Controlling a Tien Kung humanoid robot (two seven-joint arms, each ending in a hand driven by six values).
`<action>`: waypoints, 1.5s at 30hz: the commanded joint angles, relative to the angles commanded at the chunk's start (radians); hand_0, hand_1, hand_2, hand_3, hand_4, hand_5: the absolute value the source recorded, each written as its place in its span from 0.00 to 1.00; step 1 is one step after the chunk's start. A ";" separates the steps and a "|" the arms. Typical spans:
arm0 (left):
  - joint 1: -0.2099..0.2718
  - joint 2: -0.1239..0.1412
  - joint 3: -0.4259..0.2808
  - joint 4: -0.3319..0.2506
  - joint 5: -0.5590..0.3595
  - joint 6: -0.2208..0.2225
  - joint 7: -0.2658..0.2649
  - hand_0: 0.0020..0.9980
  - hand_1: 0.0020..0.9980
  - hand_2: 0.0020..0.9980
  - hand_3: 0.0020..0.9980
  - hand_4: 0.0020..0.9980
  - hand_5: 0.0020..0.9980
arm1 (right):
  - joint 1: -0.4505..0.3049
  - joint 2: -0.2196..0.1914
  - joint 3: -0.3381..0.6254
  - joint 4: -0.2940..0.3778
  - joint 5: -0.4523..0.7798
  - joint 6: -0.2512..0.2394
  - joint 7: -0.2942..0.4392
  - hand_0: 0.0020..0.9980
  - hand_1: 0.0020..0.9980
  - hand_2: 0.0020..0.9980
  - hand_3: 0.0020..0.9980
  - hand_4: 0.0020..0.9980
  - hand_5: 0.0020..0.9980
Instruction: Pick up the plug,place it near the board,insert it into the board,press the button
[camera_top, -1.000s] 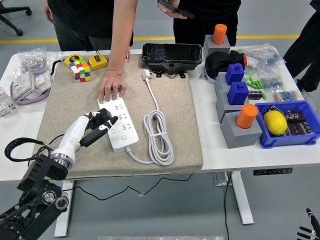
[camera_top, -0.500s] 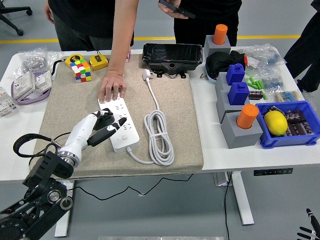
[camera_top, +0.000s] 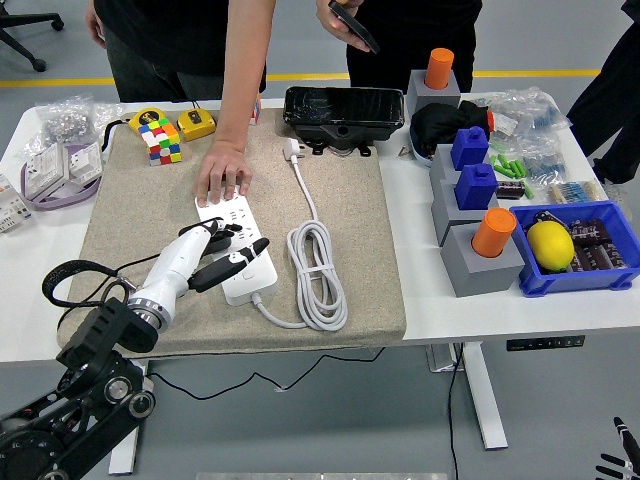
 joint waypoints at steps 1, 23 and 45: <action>0.000 0.000 -0.003 -0.002 0.003 0.008 -0.005 0.95 0.86 0.81 0.81 1.00 1.00 | 0.001 0.000 -0.001 0.000 0.001 0.000 0.000 0.67 0.58 0.60 0.64 1.00 1.00; -0.032 0.025 0.009 -0.203 0.269 -0.232 0.046 0.22 0.10 0.17 0.68 0.57 0.00 | 0.004 0.000 0.001 0.000 0.005 -0.001 0.000 0.67 0.58 0.60 0.64 1.00 1.00; -0.047 0.021 -0.004 -0.195 0.252 -0.543 0.125 0.18 0.03 0.12 0.87 0.68 0.00 | 0.005 0.000 0.003 0.000 0.007 -0.001 0.002 0.67 0.58 0.60 0.64 1.00 1.00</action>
